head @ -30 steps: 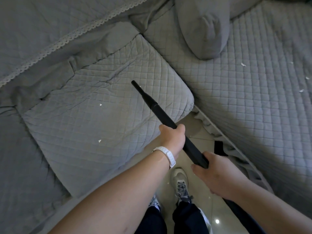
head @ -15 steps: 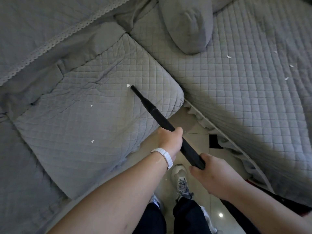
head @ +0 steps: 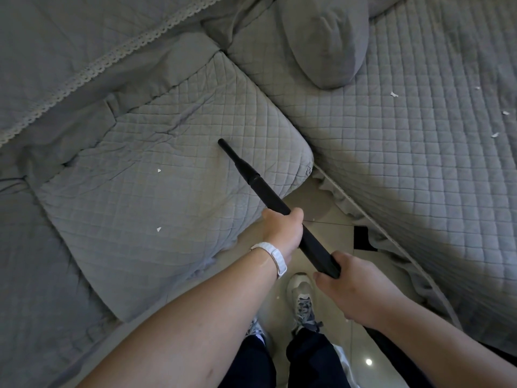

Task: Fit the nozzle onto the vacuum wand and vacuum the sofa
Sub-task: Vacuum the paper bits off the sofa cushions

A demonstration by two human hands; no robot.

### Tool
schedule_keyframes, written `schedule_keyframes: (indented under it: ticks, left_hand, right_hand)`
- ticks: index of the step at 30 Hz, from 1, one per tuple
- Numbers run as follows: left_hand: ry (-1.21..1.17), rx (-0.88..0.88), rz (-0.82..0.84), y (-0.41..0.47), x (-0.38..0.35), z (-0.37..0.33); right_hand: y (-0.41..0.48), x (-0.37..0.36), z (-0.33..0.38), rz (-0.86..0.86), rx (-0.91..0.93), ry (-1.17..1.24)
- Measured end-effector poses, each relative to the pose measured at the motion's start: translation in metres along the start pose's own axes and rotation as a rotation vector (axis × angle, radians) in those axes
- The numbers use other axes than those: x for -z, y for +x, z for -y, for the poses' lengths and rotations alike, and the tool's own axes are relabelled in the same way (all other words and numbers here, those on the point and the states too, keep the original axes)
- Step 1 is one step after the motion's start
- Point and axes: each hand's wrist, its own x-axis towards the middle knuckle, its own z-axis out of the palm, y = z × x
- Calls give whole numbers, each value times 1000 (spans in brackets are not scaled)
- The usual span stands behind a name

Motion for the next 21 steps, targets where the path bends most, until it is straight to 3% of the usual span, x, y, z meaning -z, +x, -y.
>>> schedule_keyframes:
  ticks: [21]
  left_hand:
    - [-221,96,-193,12,42,19]
  right_hand:
    - [22,-4,31,206,76,-113]
